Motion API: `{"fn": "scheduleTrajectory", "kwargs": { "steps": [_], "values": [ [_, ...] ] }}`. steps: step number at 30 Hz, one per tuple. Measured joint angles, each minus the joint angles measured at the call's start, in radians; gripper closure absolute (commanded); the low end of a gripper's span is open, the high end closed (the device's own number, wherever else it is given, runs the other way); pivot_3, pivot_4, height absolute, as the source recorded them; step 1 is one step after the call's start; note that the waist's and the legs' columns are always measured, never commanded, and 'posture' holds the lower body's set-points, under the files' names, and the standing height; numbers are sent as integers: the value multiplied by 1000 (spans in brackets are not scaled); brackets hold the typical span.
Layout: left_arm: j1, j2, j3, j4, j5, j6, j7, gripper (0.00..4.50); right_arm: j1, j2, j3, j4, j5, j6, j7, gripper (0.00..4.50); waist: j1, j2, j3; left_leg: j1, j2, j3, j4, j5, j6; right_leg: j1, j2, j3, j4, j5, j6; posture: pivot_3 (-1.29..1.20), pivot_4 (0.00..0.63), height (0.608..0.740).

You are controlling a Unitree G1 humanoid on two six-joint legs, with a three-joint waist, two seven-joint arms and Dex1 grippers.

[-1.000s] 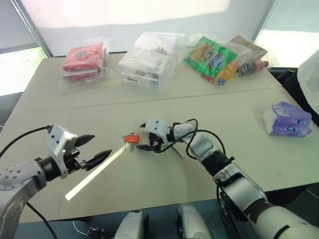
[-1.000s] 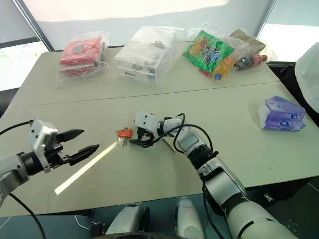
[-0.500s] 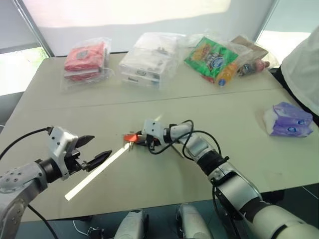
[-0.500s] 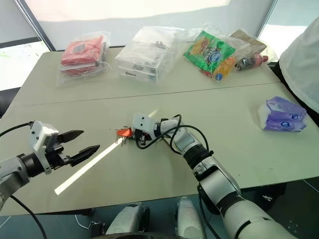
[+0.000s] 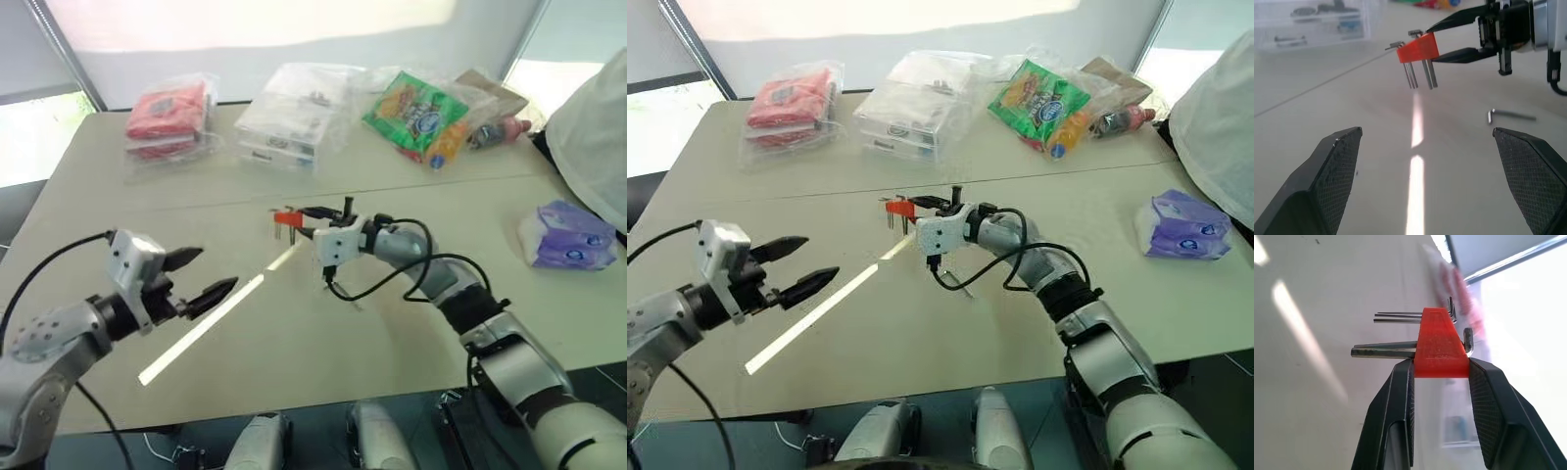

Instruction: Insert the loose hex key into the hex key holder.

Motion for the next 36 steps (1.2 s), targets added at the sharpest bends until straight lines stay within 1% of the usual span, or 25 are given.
{"fn": "scheduleTrajectory", "kwargs": {
  "steps": [4,8,12,19,31,36],
  "values": [
    [-134,-4,-36,46,-86,42,-12,0,0,-54,-30,-70,-70,-124,-111,3518,-1,0,0,0,0,1,0,0,0,0,0,1,0,0,0,0,150,740],
    [-260,-11,-67,121,-159,81,-38,0,1,-95,-66,-116,-102,-228,-196,3518,2,0,0,0,0,1,0,0,0,1,0,1,0,0,0,0,150,740],
    [-320,-11,-84,161,-190,99,-66,0,0,-109,-92,-147,-106,-303,-240,3518,0,-1,0,0,0,1,0,0,0,1,0,1,0,0,0,0,150,740],
    [-378,-12,-145,192,-191,102,-104,0,0,-113,-93,-152,-87,-369,-218,3518,0,-1,0,0,0,1,0,0,0,1,1,1,0,0,0,0,150,740],
    [-380,-15,-191,198,-169,96,-141,0,-11,-109,-84,-147,-57,-403,-149,3518,0,-1,0,0,0,1,1,0,0,1,1,2,0,0,0,0,150,740],
    [-380,-15,-209,198,-130,82,-156,0,-11,-108,-70,-139,-21,-411,-105,3518,1,-1,0,0,0,1,1,0,0,1,1,2,0,0,0,0,150,740]
  ]
}}
